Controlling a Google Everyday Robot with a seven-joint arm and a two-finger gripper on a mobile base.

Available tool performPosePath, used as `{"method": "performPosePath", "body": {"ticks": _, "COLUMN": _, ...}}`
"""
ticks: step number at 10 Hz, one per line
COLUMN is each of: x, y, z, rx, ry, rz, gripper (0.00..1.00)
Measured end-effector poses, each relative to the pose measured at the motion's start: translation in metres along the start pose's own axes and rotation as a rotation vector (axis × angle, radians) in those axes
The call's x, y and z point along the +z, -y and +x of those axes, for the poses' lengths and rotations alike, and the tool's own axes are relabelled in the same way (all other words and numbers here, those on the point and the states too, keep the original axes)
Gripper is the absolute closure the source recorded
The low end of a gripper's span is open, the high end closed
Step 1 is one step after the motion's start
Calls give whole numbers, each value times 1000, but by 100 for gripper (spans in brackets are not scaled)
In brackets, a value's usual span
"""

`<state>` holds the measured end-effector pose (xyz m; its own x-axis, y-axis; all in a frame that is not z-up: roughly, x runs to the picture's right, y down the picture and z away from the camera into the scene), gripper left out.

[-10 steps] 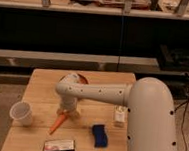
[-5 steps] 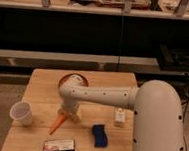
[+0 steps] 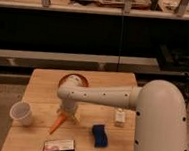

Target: Place the pepper in the ceramic bowl

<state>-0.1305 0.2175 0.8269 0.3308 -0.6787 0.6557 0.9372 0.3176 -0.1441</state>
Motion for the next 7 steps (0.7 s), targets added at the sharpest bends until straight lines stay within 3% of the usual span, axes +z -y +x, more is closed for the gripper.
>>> {"method": "performPosePath", "body": {"ticks": 4, "x": 3, "y": 13, "z": -11, "rx": -18, "ry": -7, "rz": -21, "gripper": 25}}
{"method": "performPosePath", "body": {"ticks": 7, "x": 13, "y": 15, "z": -10, "rx": -29, "ry": 15, "rz": -20, "gripper": 26}}
